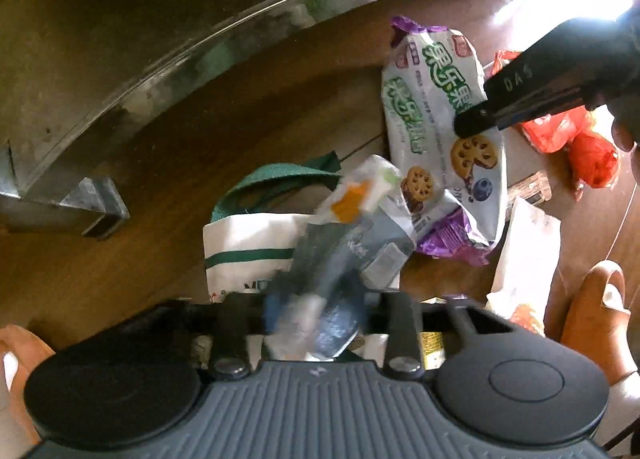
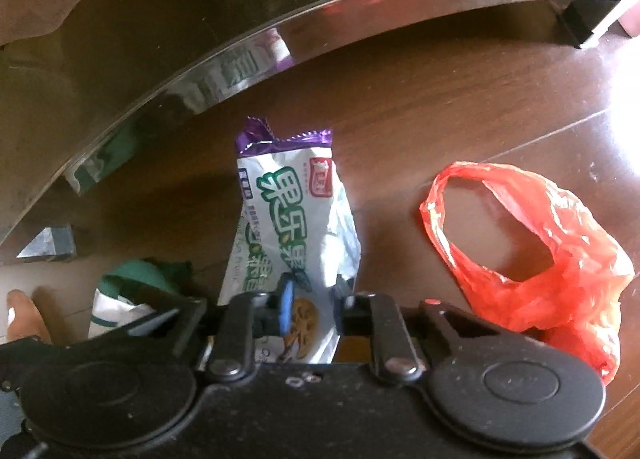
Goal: Collect trash
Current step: 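Lower both tools, left grasps juice carton while right grasps cookie snack bag, then carry the juice carton and cookie bag up to the teal bin with both tools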
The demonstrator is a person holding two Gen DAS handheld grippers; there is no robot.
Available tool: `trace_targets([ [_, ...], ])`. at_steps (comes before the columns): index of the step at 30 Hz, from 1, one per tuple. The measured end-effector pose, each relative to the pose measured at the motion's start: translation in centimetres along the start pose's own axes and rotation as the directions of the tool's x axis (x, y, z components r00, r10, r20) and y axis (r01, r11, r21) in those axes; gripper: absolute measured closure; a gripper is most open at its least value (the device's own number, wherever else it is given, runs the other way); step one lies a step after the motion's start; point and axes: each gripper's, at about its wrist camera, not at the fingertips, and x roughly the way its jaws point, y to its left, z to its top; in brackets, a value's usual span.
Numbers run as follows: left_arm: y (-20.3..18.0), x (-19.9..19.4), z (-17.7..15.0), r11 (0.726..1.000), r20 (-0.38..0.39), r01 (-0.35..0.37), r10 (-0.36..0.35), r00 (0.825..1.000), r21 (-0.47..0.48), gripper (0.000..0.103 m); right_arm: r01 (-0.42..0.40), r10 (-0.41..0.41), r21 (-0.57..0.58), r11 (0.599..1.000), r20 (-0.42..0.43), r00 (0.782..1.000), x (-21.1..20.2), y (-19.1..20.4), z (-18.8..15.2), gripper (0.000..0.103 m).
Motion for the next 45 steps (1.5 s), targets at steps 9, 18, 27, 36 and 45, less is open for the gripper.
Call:
trace_targets([
  [9, 0.4, -3.3, -0.1, 0.989, 0.025, 0.044, -0.041, 0.999, -0.139, 0.097, 0.03, -0.032, 0.063, 0.998, 0.04, 0.999, -4.7, 1.5, -0.9, 0.103],
  [18, -0.1, -10.8, -0.7, 0.978, 0.101, 0.057, -0.037, 0.994, -0.202, 0.098, 0.064, -0.071, 0.085, 0.994, 0.081, 0.994, -13.4, 2.5, -2.9, 0.103],
  [27, -1.8, -22.6, -4.2, 0.966, 0.244, 0.061, 0.002, 0.97, -0.253, 0.098, 0.011, -0.019, 0.039, 0.999, 0.216, 0.976, -25.7, 4.1, -7.7, 0.103],
  [36, -3.7, -35.3, -9.3, 0.938, 0.445, 0.098, 0.064, 0.893, -0.332, 0.097, -0.081, 0.121, -0.104, 0.991, 0.468, 0.876, -39.9, 6.0, -14.0, 0.103],
  [45, -3.8, -47.9, -11.7, 0.927, 0.652, 0.124, 0.149, 0.743, -0.353, 0.097, -0.075, 0.242, -0.274, 0.959, 0.65, 0.72, -50.6, 9.2, -17.3, 0.103],
])
